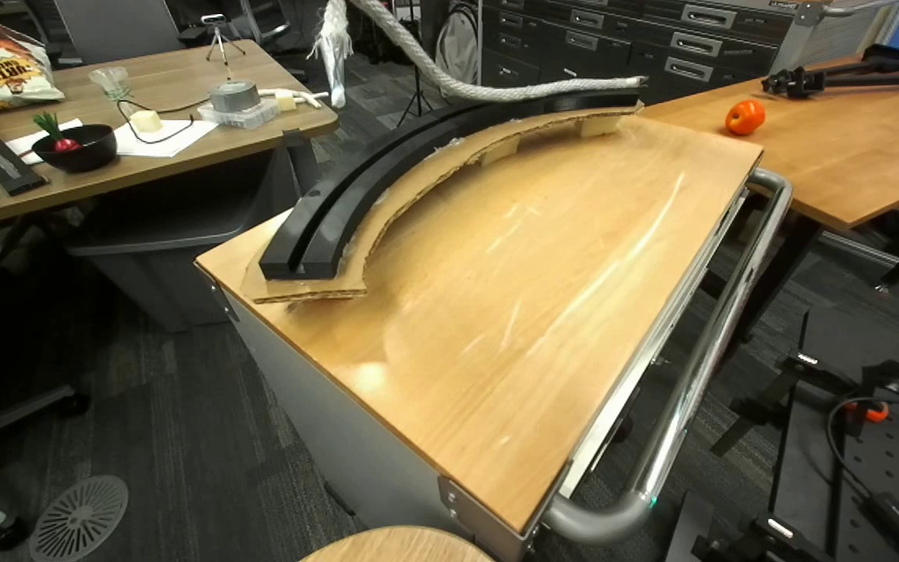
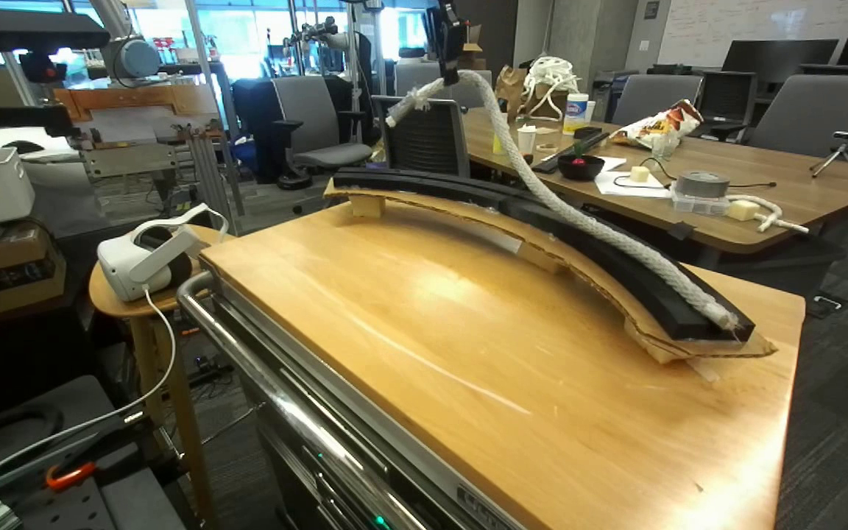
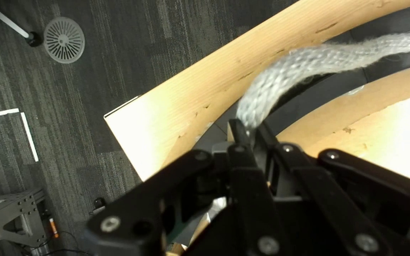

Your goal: Put the white rope on the black board

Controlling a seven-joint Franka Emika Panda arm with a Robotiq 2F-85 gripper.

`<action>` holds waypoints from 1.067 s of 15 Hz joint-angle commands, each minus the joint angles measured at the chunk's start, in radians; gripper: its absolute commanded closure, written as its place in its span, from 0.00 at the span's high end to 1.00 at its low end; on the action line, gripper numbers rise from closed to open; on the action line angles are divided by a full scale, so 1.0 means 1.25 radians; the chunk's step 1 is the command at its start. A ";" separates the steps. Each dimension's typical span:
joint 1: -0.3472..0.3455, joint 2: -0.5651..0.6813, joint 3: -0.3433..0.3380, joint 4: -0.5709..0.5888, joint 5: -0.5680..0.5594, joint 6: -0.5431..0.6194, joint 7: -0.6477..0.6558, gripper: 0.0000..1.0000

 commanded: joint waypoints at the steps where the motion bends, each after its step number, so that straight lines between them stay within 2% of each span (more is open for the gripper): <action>1: -0.005 0.051 -0.012 0.110 0.006 -0.122 -0.036 0.10; 8: 0.010 0.148 -0.016 0.236 -0.026 -0.223 -0.063 0.10; 11: 0.005 0.188 0.004 0.320 0.015 -0.335 -0.120 0.10; 16: 0.012 0.255 0.006 0.459 0.038 -0.484 -0.145 0.10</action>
